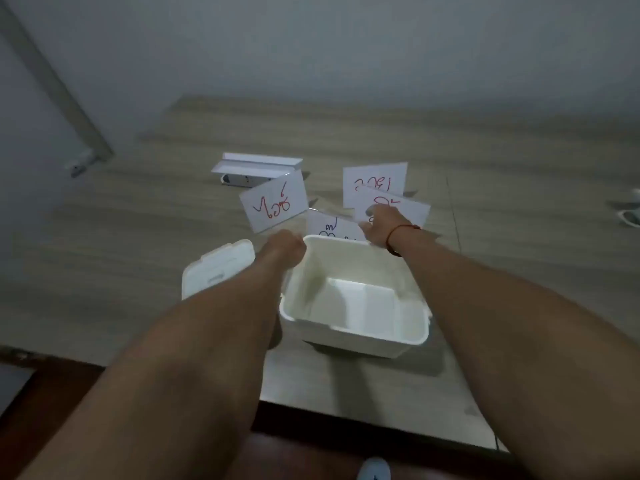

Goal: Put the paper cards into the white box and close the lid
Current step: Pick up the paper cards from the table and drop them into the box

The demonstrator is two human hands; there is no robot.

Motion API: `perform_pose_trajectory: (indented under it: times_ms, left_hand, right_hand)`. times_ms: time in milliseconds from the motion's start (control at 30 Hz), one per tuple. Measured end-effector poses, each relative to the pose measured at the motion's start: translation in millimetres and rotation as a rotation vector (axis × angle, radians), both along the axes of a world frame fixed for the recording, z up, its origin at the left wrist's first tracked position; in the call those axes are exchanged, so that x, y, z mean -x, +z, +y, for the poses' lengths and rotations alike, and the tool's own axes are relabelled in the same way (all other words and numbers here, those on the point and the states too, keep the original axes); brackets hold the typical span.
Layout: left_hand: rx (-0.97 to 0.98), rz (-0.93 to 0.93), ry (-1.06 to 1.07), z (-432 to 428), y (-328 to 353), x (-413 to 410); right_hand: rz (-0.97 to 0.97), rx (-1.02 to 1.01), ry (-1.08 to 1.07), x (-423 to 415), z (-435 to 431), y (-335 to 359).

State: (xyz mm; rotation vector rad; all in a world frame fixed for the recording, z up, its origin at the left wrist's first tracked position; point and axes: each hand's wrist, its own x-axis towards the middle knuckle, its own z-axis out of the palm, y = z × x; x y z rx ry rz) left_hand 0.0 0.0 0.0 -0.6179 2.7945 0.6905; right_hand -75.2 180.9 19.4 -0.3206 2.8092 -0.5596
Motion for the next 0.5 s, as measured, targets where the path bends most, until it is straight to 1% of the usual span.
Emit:
perform_pose_trajectory:
  times_ms: [167, 233, 300, 500]
  left_hand:
    - [-0.135, -0.069, 0.148, 14, -22, 4]
    - [-0.230, -0.081, 0.214, 11, -30, 6]
    - [-0.277, -0.094, 0.282, 5, -39, 11]
    - [-0.287, -0.113, 0.314, 6, -42, 11]
  right_hand:
    - [0.004, -0.054, 0.005, 18, -3, -31]
    - [-0.013, -0.036, 0.001, 25, -6, -37]
    - [-0.036, -0.011, -0.007, 33, -10, -42]
    - [-0.045, 0.046, -0.045, 37, -18, -51]
